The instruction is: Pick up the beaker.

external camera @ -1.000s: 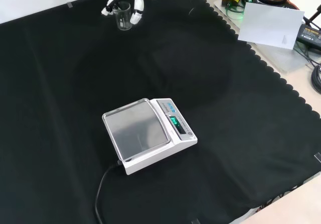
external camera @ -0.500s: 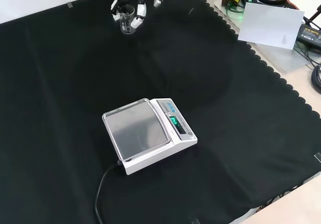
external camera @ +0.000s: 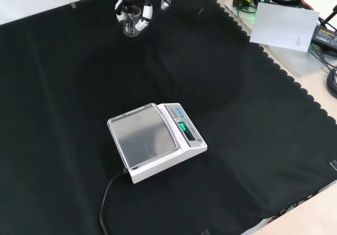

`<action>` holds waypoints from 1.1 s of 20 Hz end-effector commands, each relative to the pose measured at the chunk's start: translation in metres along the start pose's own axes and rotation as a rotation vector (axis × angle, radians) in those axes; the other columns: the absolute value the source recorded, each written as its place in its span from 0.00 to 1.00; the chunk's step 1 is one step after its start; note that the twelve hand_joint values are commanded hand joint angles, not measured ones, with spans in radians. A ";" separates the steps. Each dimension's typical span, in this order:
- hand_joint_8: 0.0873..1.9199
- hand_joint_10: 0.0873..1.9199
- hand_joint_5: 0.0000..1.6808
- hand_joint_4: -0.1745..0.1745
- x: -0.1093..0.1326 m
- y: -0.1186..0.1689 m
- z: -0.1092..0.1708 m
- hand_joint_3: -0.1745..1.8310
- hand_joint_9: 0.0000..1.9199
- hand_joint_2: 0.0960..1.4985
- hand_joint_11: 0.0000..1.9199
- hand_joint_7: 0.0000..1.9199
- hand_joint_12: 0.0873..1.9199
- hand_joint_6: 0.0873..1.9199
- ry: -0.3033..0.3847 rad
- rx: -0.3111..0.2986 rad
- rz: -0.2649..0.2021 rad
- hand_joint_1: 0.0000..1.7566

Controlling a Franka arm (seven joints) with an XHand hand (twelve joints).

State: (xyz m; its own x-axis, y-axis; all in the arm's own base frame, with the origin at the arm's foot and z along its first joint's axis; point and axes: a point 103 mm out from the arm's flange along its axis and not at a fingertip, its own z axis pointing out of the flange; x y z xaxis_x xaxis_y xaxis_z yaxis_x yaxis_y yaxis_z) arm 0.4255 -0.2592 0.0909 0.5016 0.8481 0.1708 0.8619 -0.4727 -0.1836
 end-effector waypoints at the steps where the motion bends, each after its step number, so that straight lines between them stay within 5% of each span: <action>1: 0.32 0.17 0.54 0.29 0.012 -0.003 -0.018 0.46 0.71 0.28 0.59 0.61 0.52 0.47 -0.011 -0.007 -0.024 0.69; 8: 0.32 0.16 0.55 0.26 0.041 -0.012 -0.054 0.46 0.72 0.28 0.60 0.61 0.51 0.47 -0.033 -0.022 -0.073 0.69; 22: 0.32 0.15 0.54 0.24 0.162 -0.038 -0.081 0.47 0.73 0.28 0.62 0.61 0.50 0.47 -0.067 -0.029 -0.219 0.68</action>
State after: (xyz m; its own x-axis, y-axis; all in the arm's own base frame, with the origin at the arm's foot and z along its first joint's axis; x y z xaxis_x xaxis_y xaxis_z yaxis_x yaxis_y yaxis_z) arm 0.4701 -0.1626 0.1945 0.3505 0.9253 0.1451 0.9348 -0.3361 -0.1151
